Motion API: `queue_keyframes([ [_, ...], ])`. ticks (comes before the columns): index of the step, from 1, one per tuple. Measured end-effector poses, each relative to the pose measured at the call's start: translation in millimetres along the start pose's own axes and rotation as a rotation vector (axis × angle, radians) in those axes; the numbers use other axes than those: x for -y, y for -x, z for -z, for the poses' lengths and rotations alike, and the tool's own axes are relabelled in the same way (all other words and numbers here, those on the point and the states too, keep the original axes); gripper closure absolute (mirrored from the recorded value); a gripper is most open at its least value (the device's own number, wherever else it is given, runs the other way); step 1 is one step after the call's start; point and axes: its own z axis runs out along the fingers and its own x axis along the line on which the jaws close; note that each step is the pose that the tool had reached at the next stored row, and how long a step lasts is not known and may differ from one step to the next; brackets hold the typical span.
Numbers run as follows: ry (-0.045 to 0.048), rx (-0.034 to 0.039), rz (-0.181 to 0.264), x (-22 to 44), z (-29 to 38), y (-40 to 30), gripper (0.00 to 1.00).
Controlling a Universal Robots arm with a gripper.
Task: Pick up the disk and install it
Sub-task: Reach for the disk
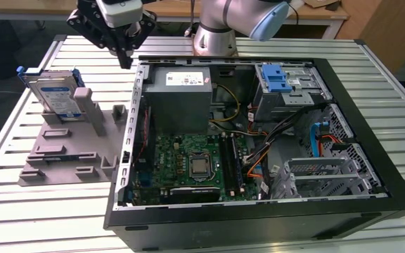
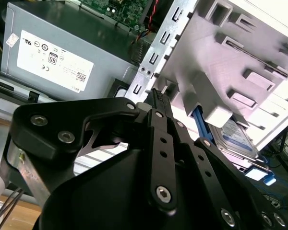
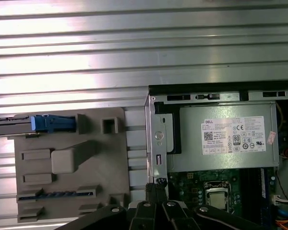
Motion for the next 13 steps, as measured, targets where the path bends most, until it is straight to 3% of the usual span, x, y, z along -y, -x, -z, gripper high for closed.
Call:
queue_keyframes([
  [13,0.0000,0.0000,0.000,0.4,0.1,-5.5,0.89],
])
